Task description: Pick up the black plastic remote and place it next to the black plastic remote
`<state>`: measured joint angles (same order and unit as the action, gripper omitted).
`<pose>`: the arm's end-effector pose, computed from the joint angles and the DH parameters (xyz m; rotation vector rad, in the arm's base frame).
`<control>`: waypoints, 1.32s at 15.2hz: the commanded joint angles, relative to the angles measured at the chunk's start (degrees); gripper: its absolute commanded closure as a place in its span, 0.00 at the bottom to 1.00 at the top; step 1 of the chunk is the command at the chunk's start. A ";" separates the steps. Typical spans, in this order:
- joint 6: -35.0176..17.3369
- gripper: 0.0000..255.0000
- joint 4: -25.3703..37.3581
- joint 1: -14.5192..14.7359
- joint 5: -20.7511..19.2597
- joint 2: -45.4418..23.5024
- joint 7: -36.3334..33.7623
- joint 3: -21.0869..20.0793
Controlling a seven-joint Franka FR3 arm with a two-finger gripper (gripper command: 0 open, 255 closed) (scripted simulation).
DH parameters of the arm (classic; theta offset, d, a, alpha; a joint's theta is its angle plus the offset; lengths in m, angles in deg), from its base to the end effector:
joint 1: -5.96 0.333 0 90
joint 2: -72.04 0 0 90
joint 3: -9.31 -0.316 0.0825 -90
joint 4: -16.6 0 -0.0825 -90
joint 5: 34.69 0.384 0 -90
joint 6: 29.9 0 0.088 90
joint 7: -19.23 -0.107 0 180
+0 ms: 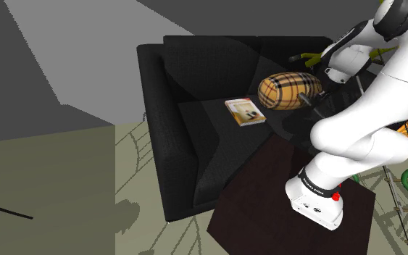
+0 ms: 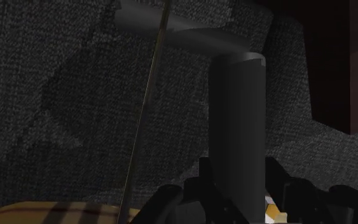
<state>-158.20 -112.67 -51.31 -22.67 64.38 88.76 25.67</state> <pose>0.1517 -0.4953 0.2950 -2.9513 0.3169 -0.0987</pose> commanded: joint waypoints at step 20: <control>-28.29 0.00 -18.75 1.49 9.60 9.73 7.78 1.30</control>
<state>-186.49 -131.42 -49.82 -13.07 74.11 96.55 26.97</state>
